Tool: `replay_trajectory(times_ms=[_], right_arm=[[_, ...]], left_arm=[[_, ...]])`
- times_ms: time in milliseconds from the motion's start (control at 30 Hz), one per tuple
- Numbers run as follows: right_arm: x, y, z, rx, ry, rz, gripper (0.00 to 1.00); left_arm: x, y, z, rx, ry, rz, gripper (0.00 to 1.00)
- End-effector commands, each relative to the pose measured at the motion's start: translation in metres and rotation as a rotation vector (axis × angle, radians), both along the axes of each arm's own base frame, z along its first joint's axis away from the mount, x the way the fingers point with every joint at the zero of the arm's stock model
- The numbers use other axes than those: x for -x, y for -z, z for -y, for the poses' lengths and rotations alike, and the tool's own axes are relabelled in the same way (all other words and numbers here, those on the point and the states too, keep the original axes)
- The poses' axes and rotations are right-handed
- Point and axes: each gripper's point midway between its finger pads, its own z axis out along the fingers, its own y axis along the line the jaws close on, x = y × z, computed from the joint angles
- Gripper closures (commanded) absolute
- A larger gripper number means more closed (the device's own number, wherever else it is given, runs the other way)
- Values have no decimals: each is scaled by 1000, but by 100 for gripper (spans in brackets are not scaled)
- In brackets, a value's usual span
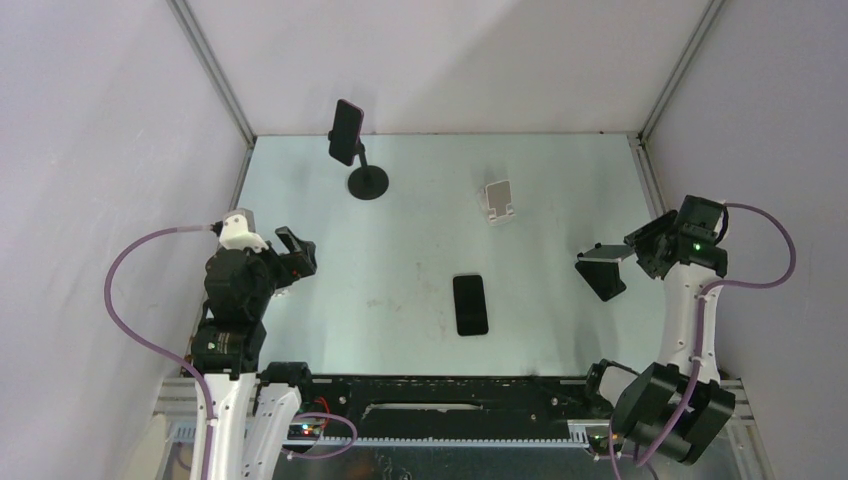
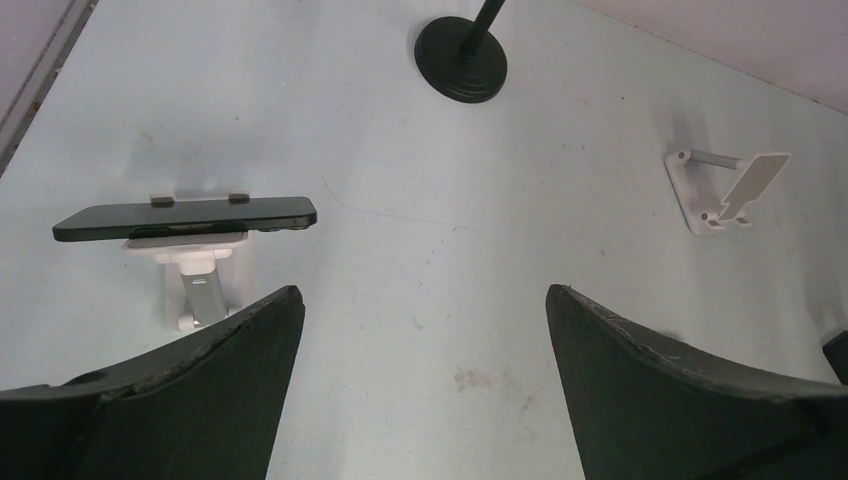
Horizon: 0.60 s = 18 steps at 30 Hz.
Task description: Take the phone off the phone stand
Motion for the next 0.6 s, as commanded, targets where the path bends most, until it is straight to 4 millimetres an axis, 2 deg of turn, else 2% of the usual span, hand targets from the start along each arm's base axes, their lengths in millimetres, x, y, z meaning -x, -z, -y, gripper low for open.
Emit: replay_trajectory(times_ms=[0,300,567], right_arm=[[-14,-4,1,-20,-8,50,49],[-23,-3,-2,-66,-1,72,64],[-23,3,-5,-81,-9,63,63]], left_arm=[[-2,-7,1,-8,7,31,2],[-1,-8,1,-8,7,37,2],[-1,-8,1,-8,7,34,2]])
